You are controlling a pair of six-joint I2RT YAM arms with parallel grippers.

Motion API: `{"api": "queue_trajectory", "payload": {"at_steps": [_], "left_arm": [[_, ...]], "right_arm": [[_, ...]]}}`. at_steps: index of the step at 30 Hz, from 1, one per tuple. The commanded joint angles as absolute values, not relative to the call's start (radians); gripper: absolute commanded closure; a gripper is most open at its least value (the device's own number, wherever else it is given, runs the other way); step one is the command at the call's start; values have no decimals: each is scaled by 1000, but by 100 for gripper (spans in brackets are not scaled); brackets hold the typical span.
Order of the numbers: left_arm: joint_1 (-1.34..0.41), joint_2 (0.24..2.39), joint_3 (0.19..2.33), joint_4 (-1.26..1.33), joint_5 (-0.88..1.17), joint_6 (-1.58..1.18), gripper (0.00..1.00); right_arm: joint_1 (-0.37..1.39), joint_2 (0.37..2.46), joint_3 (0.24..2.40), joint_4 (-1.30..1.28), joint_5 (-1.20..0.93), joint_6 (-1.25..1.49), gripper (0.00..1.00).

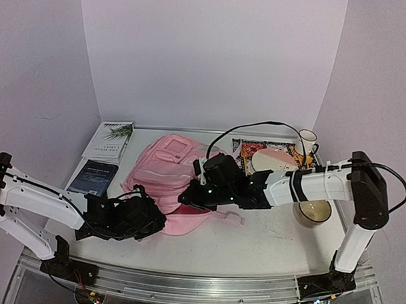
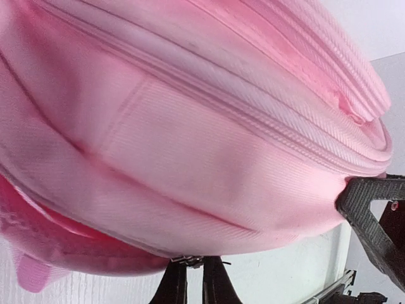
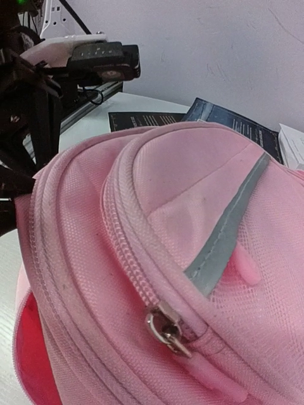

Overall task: Pack the student bag
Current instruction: Unzip the largest pocket of the student bag.

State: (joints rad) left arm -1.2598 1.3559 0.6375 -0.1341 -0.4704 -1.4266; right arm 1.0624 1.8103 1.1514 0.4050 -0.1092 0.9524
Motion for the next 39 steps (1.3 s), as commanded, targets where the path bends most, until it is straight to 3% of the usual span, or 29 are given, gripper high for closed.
{"api": "queue_trajectory", "payload": {"at_steps": [1,10,24,33,39], "left_arm": [[-1253,1274,598,-277,-509,-1458,100],[-1220,1175,533,-410,-563,-1505,100],[-1004,1179,591,-425,-446,-1195,100],[-1003,1146,616,-432,-338,-1074,79],[-1004,1119,651,-483,-340,-1086,71]], "right_arm": [[1008,1703,1104,463,-57,918,100],[986,1663,1073,459,-149,859,100],[986,1676,1047,446,-249,796,100],[986,1722,1085,444,-282,780,100],[985,1732,1094,445,-287,783,100]]}}
